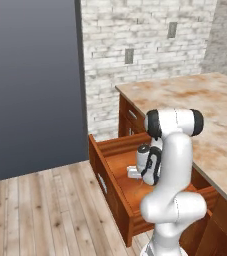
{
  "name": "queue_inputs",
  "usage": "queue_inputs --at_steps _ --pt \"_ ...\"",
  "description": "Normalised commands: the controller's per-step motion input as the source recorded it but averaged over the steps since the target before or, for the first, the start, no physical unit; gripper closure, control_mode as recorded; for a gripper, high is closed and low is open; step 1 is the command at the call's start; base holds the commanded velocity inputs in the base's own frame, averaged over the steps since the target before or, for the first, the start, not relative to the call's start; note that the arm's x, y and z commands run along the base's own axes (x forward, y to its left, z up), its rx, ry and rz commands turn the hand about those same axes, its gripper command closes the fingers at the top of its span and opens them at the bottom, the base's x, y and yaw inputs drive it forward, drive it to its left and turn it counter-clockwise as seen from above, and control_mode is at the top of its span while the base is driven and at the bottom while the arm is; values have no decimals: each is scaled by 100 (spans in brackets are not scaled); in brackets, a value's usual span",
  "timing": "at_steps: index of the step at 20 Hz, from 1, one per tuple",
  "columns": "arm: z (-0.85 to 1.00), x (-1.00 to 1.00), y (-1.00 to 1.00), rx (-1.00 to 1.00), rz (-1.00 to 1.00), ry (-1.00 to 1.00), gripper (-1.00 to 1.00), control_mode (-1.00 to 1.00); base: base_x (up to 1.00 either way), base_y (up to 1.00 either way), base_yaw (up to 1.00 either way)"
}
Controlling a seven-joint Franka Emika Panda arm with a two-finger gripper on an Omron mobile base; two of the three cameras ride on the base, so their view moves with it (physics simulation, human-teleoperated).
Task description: Pick the wooden spoon from the drawer and place it on the counter.
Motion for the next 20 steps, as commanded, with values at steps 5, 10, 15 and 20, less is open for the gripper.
queue_inputs --at_steps 5,10,15,20 --pt "-53 57 0 0 0 0 -100 -100 0 0 0" --pt "-52 38 0 0 0 0 100 -100 0 0 0" --pt "-36 0 -4 6 0 0 100 -100 0 0 0" --pt "7 0 0 8 -3 -9 100 -100 0 0 0"
